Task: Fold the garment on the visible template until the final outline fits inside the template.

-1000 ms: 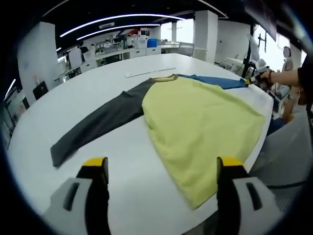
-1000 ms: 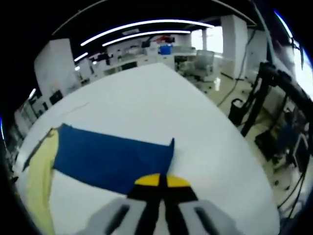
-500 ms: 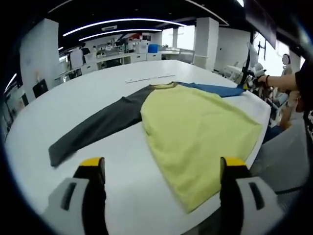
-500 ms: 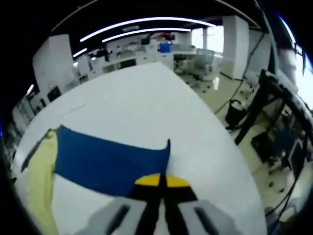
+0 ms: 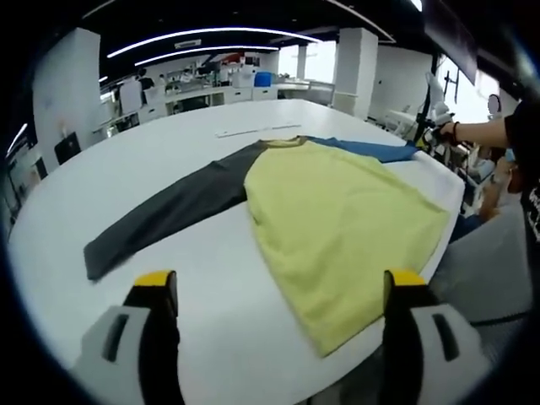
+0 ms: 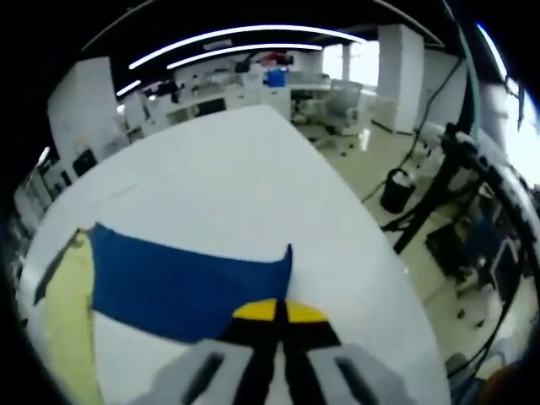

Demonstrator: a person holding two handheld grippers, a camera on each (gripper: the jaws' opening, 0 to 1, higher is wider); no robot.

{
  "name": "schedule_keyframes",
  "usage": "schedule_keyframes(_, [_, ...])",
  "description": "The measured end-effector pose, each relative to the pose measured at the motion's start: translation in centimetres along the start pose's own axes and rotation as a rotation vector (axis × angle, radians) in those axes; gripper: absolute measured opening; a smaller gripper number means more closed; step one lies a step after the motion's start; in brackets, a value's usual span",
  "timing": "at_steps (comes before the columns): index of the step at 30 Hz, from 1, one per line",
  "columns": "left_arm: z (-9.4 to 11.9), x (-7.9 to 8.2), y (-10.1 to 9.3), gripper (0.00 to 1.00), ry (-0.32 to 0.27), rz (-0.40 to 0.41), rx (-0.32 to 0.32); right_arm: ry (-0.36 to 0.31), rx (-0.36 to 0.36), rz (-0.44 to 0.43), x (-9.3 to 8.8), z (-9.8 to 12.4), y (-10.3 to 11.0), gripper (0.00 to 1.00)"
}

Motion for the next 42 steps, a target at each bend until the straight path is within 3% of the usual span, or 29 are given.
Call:
schedule_keyframes(6, [0.1,0.0,0.2,0.99,0.011,-0.004,-0.009,0.0,-0.002,0.019,0.7,0.8,0.5,0.0])
schedule_keyframes(15, [0.1,0.6,-0.9,0.99,-0.022,-0.014,-0.045,-0.015,0.02,0.043,2.8,2.1,3.5,0.0])
schedule_keyframes(23, [0.4,0.8,-1.5,0.99,-0.019,-0.001,-0.068,-0.03,0.078,0.073,4.9,2.5,7.3,0.0])
schedule_keyframes(28, [0.7,0.6,-1.8,0.99,0.029,-0.03,-0.067,-0.029,0.119,0.09,5.7,1.8,9.1,0.0])
schedule_keyframes(37, [0.7,0.1,-2.2,0.99,0.054,-0.032,-0.073,-0.034,0.173,0.154,6.4,1.5,14.0,0.0])
schedule_keyframes(42, [0.7,0.0,-1.3,0.99,0.047,-0.029,-0.071,-0.05,0.21,0.175,6.6,1.8,16.8,0.0])
Point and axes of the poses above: the point that each gripper's makers call its tool centre point, and the gripper's own axes: z roughly backward along the fingers, y roughly to its left, x roughly out of its top, the point moved 9 cm from there along z, roughly backward along the fingers, and after that the axes turned 10 degrees about z, right-handed, at the moved point
